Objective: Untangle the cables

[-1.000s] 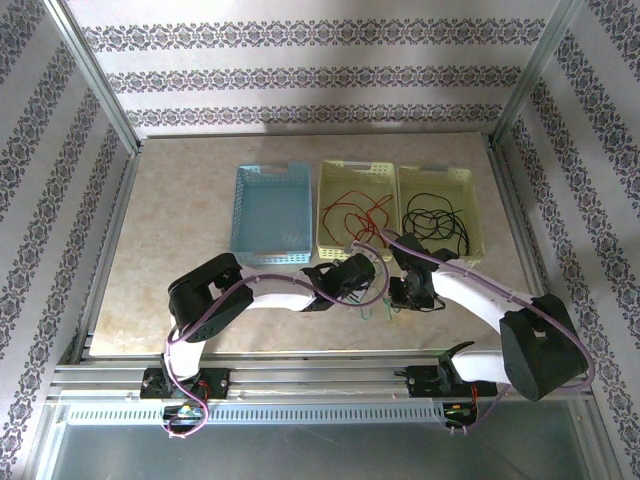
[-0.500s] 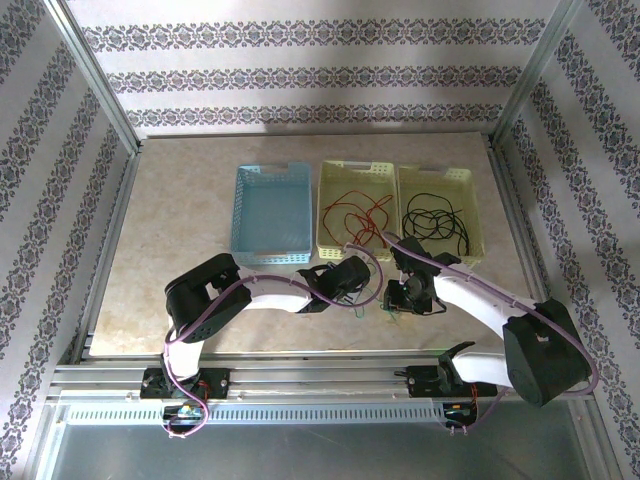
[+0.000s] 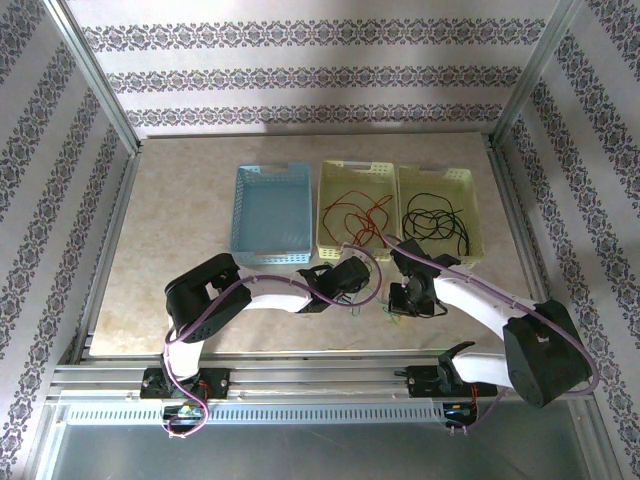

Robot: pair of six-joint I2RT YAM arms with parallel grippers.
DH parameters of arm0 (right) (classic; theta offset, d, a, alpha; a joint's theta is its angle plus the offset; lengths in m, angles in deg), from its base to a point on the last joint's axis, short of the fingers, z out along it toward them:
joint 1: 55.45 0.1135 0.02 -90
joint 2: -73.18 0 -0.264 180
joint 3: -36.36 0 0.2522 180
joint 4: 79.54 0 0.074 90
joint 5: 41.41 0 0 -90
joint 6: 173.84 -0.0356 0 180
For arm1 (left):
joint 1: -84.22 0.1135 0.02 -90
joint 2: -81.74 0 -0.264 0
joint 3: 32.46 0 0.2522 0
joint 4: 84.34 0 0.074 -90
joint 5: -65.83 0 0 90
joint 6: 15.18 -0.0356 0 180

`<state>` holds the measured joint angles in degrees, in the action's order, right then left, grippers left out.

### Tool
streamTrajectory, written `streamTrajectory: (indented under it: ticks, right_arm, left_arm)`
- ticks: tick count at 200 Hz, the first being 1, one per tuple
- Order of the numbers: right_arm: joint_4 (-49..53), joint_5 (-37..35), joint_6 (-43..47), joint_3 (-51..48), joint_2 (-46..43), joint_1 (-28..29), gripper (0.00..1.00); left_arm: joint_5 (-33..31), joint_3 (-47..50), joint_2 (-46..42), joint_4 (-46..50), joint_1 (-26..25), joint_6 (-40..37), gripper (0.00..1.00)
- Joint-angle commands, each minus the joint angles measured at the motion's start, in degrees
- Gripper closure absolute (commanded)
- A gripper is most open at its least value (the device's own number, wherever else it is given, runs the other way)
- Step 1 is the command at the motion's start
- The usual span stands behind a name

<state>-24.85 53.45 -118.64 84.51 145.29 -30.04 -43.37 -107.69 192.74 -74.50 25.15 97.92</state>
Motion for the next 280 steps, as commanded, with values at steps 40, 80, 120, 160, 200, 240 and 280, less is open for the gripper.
streamTrajectory:
  ticks: [40, 80, 120, 160, 200, 240, 280]
  right_arm:
    - [9.3, -17.0, -5.3, 3.6, -5.8, -0.5, 0.99]
    - [9.4, -18.7, -8.5, 3.1, -12.2, -6.2, 1.00]
    - [10.4, -19.1, -9.2, 1.5, -18.4, -12.7, 1.00]
    - [13.7, -22.2, -11.5, 1.9, -23.0, -16.0, 1.00]
    - [15.0, -22.2, -13.6, 1.7, -26.9, -19.8, 1.00]
    - [17.1, -25.1, -14.4, 2.9, -29.2, -22.2, 1.00]
    - [17.9, -26.8, -13.7, 5.8, -31.5, -22.6, 1.00]
  left_arm:
    - [-1.7, 5.0, -3.9, 5.3, 2.2, 0.9, 1.00]
    - [-1.6, 7.4, -4.9, 5.5, 2.4, 1.5, 1.00]
    - [-1.5, 9.6, -6.0, 5.8, 2.6, 2.2, 1.00]
    - [-1.0, 12.3, -7.2, 4.8, 2.8, 2.3, 1.00]
    - [3.6, 15.9, -9.9, 0.0, 3.3, 0.8, 1.00]
    - [10.4, 19.7, -13.4, -5.7, 3.9, -1.8, 1.00]
    - [9.9, 19.9, -13.6, -4.6, 4.0, -2.5, 1.00]
